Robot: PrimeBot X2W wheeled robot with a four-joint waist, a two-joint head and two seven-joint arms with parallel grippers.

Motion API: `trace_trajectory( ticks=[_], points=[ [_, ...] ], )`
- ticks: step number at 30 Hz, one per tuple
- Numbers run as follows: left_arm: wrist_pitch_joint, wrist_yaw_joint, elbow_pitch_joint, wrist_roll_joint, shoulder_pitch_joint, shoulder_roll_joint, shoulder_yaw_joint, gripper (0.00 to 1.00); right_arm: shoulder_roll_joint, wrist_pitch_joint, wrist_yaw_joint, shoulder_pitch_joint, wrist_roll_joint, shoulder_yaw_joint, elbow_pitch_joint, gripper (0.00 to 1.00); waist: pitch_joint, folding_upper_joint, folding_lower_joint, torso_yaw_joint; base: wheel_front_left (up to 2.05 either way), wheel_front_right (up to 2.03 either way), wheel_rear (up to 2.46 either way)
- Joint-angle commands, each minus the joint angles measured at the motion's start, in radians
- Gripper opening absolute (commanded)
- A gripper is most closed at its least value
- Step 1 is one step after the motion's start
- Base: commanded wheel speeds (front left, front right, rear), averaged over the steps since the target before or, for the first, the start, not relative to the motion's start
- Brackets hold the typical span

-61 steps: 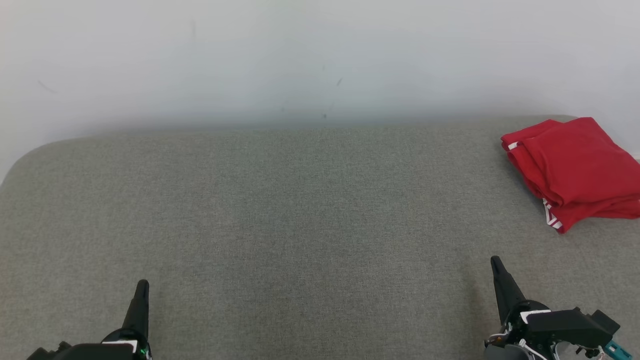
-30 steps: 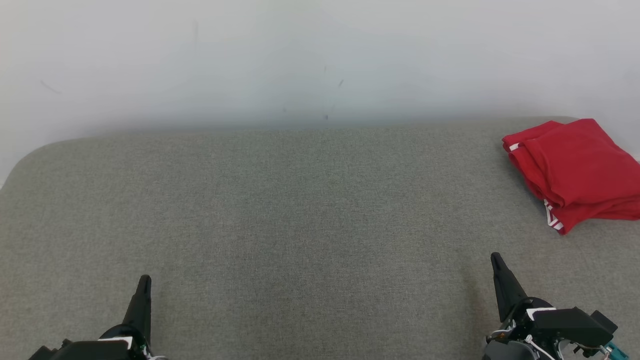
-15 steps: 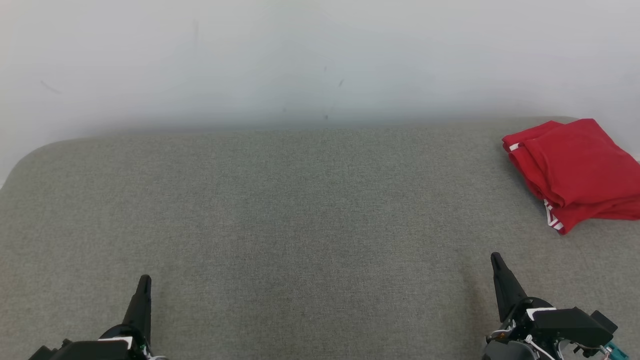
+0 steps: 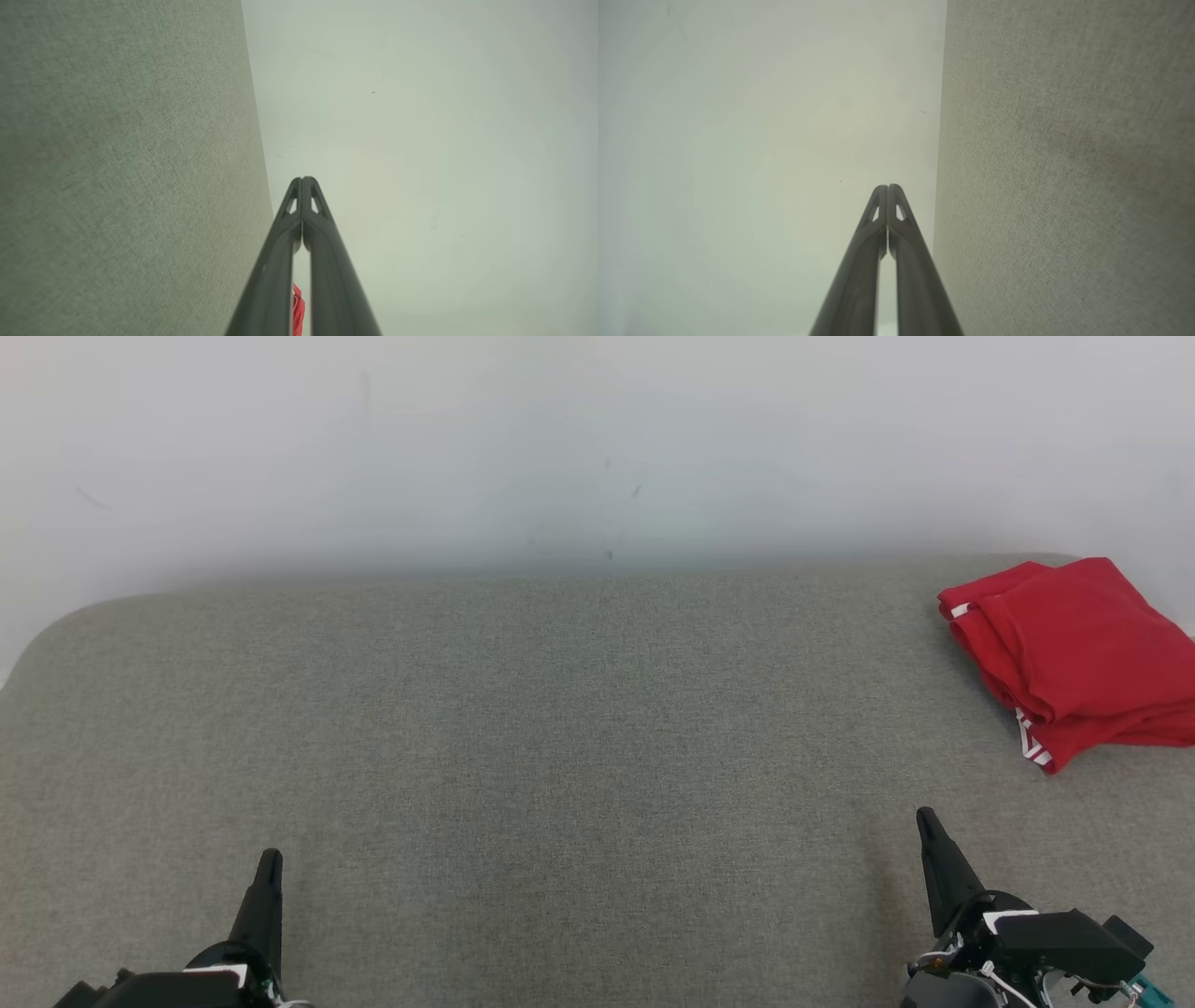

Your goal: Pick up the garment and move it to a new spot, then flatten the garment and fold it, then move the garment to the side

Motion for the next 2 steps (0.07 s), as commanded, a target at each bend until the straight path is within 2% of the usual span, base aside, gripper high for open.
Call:
trace_trajectory(
  ticks=[1,2],
  points=[
    [0.000,-0.003,0.001,-0.005,-0.009,-0.002,0.002,0.00,0.004,0.002,-0.002,-0.004,0.001,0.000,-0.002,0.00,0.000,0.0000,0.0000,0.000,0.00,0.00,0.00],
    [0.000,-0.003,0.001,-0.005,-0.009,-0.002,0.002,0.00,0.004,0.002,-0.002,-0.004,0.001,0.000,-0.002,0.00,0.000,0.0000,0.0000,0.000,0.00,0.00,0.00]
  ],
)
